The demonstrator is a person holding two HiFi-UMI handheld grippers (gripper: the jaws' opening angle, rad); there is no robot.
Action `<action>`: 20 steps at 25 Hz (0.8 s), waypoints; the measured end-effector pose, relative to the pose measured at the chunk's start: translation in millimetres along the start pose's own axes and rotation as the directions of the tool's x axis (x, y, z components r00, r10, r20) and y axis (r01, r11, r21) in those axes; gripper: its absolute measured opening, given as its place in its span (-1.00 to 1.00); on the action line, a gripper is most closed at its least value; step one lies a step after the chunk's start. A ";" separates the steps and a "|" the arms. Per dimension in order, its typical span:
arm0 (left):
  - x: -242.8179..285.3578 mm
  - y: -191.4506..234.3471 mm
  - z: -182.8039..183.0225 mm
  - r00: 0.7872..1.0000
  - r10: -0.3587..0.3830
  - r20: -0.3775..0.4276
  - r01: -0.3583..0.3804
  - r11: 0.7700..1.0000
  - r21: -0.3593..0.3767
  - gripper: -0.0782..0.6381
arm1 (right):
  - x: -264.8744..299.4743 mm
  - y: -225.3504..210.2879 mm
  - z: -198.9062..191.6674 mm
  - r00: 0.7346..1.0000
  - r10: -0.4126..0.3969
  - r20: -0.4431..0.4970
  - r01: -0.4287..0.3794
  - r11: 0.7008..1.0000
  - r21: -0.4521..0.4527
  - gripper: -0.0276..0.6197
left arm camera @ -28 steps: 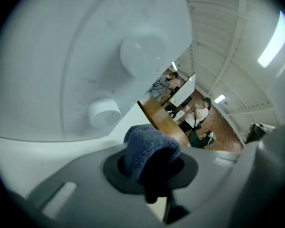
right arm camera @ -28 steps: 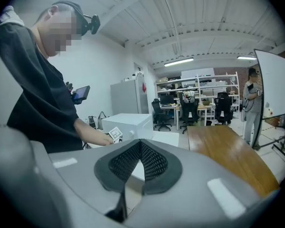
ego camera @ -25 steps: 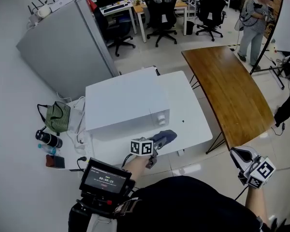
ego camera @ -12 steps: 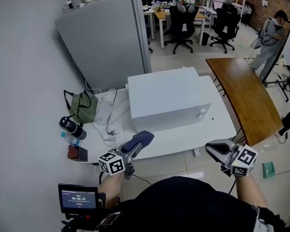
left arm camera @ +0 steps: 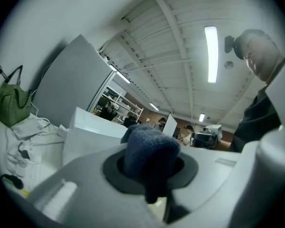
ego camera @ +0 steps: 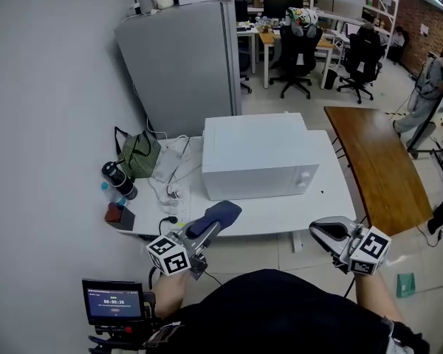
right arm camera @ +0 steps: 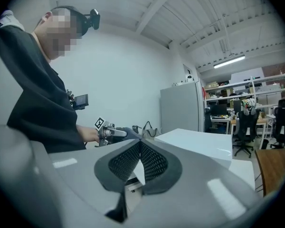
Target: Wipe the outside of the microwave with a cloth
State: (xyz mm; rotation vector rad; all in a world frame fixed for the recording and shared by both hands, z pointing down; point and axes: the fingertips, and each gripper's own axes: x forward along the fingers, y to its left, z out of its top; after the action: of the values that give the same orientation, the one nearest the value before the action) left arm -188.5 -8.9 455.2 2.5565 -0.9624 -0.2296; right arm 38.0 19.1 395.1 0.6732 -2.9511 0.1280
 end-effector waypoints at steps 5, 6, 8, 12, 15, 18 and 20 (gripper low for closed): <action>59.2 -74.9 -44.5 0.999 -0.043 -0.006 0.043 0.999 -0.016 -0.62 | -79.5 -10.7 -26.9 1.000 0.009 0.017 -0.010 0.999 0.044 -0.90; 72.6 -92.1 -54.7 0.998 -0.052 -0.021 0.052 0.998 -0.022 -0.62 | -94.6 -13.5 -35.4 1.000 0.009 0.013 -0.010 0.999 0.049 -0.90; 97.4 -123.8 -71.9 0.996 -0.076 -0.051 0.074 0.997 -0.038 -0.62 | -119.2 -21.2 -47.9 1.000 0.007 0.018 -0.008 0.998 0.066 -0.90; 118.3 -164.9 -87.2 0.988 -0.134 -0.080 0.132 0.991 -0.022 -0.62 | -141.2 -27.6 -51.7 0.998 0.015 0.053 -0.021 0.994 0.111 -0.90; 108.9 -174.4 -75.0 0.990 -0.118 -0.080 0.119 0.993 0.010 -0.62 | -138.6 -19.4 -43.6 0.997 0.031 0.073 -0.038 0.995 0.098 -0.90; 91.0 -175.2 -63.7 0.992 -0.109 -0.055 0.111 0.993 0.027 -0.62 | -129.7 -8.6 -37.0 0.997 0.035 0.074 -0.040 0.997 0.068 -0.90; 75.5 -172.8 -65.0 0.993 -0.112 -0.038 0.113 0.993 0.031 -0.62 | -120.0 1.5 -36.6 0.997 0.038 0.072 -0.043 0.997 0.065 -0.90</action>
State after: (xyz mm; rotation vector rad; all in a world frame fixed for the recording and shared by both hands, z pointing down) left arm -10.2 79.3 440.6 2.6391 -0.8163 -0.2001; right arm 148.1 75.6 416.0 0.6395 -3.0412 0.2119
